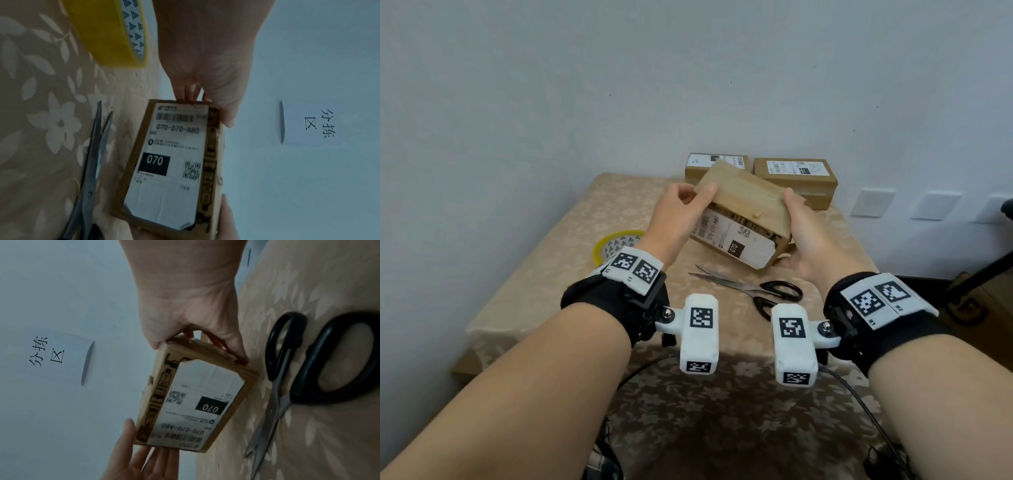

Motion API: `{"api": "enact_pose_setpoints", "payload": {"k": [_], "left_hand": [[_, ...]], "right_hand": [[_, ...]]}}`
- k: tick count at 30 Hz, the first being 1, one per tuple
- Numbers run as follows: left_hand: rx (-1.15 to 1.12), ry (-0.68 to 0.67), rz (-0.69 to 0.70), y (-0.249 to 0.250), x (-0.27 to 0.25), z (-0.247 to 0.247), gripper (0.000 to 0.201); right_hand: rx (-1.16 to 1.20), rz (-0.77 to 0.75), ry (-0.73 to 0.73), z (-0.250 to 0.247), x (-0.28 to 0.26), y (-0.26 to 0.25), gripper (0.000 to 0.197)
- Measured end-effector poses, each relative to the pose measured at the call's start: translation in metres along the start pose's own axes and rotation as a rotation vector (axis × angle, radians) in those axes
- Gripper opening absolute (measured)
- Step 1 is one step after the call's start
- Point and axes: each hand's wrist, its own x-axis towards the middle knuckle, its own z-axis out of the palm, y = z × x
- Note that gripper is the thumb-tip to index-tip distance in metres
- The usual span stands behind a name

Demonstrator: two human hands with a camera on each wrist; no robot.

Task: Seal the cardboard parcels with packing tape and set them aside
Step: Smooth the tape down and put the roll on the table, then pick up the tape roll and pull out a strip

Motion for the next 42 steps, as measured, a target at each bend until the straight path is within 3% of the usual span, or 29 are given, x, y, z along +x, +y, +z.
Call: {"api": "enact_pose_setpoints", "payload": {"k": [4, 9, 15, 17, 19, 21, 23, 27, 31, 35, 39, 42], "left_hand": [[0.054, -0.171, -0.034, -0.004, -0.001, 0.0, 0.025], [0.132, -0.053, -0.045, -0.015, 0.004, -0.001, 0.017], [0.324, -0.096, -0.071, -0.021, 0.003, -0.005, 0.029], [0.491, -0.09, -0.028, -0.02, 0.006, -0.018, 0.034], [0.844, 0.003, -0.018, -0.022, 0.012, -0.039, 0.046], [1.173, -0.004, -0.148, -0.03, 0.013, -0.057, 0.063], [1.268, -0.059, -0.252, -0.039, 0.011, -0.067, 0.073], [1.145, -0.154, -0.088, -0.048, 0.012, -0.068, 0.081], [1.183, -0.314, -0.087, -0.046, 0.003, -0.059, 0.071], [1.092, -0.213, -0.032, -0.04, 0.003, -0.058, 0.059], [0.556, 0.049, 0.039, -0.025, 0.016, -0.064, 0.056], [0.067, 0.102, 0.137, -0.004, 0.014, -0.059, 0.053]], "right_hand": [[-0.052, -0.124, 0.177, -0.005, 0.008, 0.001, 0.047], [-0.261, -0.318, 0.073, -0.006, 0.002, 0.003, 0.055], [-0.683, -0.522, -0.036, 0.0, 0.003, 0.006, 0.045], [-0.739, -0.53, -0.034, 0.002, 0.008, 0.003, 0.045], [-0.776, -0.513, -0.01, 0.003, 0.012, 0.002, 0.047], [-0.843, -0.472, 0.02, 0.002, 0.01, 0.0, 0.048], [-0.917, -0.463, 0.045, 0.003, 0.003, -0.002, 0.05], [-0.974, -0.551, 0.096, 0.013, -0.008, -0.01, 0.054], [-0.962, -0.577, 0.106, 0.025, -0.01, -0.012, 0.057], [-0.991, -0.575, 0.096, 0.032, -0.01, -0.009, 0.056], [-1.176, -0.575, 0.144, 0.03, -0.011, -0.011, 0.04], [-1.152, -0.613, 0.178, 0.03, -0.013, -0.017, 0.036]]}}
